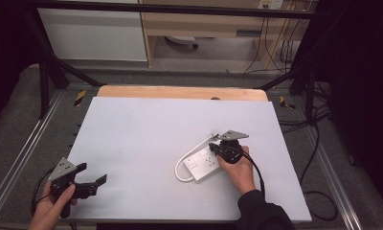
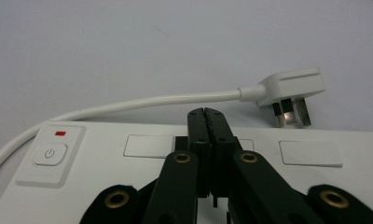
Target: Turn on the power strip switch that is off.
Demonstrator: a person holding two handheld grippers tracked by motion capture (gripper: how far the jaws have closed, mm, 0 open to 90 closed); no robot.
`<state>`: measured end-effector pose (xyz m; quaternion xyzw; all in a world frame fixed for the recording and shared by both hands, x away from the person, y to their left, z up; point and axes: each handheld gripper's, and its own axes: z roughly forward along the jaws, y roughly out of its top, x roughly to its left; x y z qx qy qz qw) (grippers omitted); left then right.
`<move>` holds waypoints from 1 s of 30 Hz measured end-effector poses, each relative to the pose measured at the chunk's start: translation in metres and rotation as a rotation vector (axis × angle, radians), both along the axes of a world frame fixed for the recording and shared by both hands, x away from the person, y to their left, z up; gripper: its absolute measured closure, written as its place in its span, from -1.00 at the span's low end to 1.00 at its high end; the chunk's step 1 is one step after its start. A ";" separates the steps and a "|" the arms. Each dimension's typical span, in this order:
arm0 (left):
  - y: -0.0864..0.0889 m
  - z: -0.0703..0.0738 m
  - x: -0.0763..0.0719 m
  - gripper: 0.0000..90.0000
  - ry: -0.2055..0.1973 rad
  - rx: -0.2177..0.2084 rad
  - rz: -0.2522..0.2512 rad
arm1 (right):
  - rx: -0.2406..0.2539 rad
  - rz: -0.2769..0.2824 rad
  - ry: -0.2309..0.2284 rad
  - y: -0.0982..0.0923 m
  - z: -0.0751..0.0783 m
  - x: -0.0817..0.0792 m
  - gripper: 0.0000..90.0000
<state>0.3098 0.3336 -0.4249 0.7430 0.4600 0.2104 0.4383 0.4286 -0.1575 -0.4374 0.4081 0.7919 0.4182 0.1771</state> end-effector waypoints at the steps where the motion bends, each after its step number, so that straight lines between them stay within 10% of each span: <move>1: 0.000 0.000 0.000 -0.84 0.000 0.001 0.000 | -0.001 -0.002 0.001 0.000 0.000 0.000 1.00; 30: 0.000 -0.001 0.000 -0.84 0.007 0.007 0.001 | 0.015 -0.010 0.002 -0.001 -0.002 0.001 1.00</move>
